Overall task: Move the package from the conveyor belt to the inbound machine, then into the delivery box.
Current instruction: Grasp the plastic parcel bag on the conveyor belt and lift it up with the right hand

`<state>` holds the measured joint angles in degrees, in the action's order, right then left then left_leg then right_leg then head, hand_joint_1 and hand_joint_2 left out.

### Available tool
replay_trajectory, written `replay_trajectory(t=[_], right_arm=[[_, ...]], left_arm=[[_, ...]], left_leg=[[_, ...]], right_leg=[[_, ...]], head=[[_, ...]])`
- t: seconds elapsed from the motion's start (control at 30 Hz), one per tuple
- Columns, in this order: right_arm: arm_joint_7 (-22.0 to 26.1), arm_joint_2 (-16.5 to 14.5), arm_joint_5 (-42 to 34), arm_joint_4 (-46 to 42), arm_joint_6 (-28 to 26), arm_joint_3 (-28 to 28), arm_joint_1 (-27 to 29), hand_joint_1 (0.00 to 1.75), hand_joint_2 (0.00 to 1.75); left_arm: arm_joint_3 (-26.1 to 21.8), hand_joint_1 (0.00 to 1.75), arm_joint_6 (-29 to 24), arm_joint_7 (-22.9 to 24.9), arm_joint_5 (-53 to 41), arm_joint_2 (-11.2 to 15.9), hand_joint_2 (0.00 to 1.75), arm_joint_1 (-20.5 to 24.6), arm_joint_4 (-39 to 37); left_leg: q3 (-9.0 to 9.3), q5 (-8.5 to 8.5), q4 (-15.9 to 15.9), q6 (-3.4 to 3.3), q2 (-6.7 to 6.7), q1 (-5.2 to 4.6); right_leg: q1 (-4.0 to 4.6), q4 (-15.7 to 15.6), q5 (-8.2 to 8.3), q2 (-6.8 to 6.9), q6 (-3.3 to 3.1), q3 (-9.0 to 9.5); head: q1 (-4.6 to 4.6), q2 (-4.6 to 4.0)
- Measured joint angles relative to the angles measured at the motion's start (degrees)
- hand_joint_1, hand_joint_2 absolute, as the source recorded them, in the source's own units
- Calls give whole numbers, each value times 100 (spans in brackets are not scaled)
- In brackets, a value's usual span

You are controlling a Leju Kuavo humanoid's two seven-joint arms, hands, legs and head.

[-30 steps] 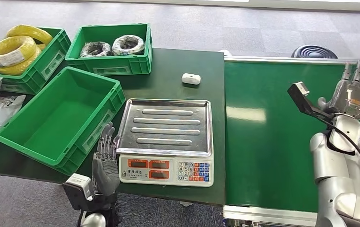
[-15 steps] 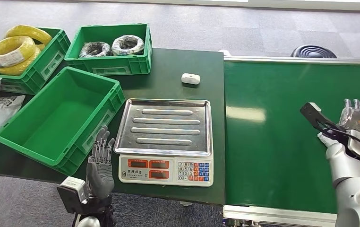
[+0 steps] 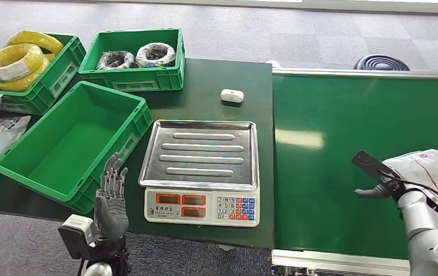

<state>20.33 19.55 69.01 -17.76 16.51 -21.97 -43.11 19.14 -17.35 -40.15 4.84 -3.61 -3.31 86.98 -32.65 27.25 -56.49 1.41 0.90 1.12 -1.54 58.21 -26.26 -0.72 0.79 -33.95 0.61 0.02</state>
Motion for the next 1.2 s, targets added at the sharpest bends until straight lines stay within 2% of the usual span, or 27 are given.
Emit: replay_trajectory(t=[0.17,0.3,0.37,0.47,0.67,0.73,0.9,1.07,1.2], right_arm=[[-246,-30,84,42,-190,5,37,0,175],[-969,-84,565,45,-1304,159,-114,0,175],[-1377,-95,892,46,-1682,315,-271,0,175],[-1804,-44,1314,66,-1653,614,-507,0,175],[-2083,115,1617,139,-1201,1007,-708,0,175],[-2150,172,1700,152,-1247,1102,-708,0,175],[-2305,322,1768,152,-2205,1320,-712,0,175],[-2376,396,1776,152,-2512,1449,-713,0,175],[-2718,504,1784,134,-3468,1750,-719,0,175]], left_arm=[[-30,0,-81,-1,-9,1,0,-83,92],[-61,0,-181,1,38,15,0,-166,164],[-70,0,-192,1,50,21,0,-220,209],[-75,0,-162,0,57,30,0,-258,231],[-78,0,-85,-1,51,39,0,-248,229],[-79,0,-80,-1,40,37,0,-242,228],[-80,0,-138,-1,22,31,0,-266,232],[-80,0,-159,-1,21,29,0,-275,249],[-78,0,-221,-1,30,35,0,-284,258]], left_leg=[[-2,0,0,0,1,0],[-1,0,0,0,-9,0],[2,0,0,0,-12,0],[2,-1,-1,0,-4,0],[0,0,-1,0,-1,0],[-2,0,-2,0,0,-1],[-2,0,-1,-1,0,0],[-2,0,-1,-1,0,0],[-2,0,-2,-1,2,-1]], right_leg=[[0,0,0,0,0,1],[0,1,1,-3,0,0],[0,1,1,-4,0,0],[0,0,0,-1,0,1],[-1,0,0,0,0,-1],[-2,0,0,0,1,-2],[-1,0,0,0,1,-2],[-1,0,0,0,1,-2],[-2,0,0,0,1,-1]], head=[[0,0],[1,0],[2,0],[1,0],[0,0],[1,0],[1,0],[1,0],[1,0]])
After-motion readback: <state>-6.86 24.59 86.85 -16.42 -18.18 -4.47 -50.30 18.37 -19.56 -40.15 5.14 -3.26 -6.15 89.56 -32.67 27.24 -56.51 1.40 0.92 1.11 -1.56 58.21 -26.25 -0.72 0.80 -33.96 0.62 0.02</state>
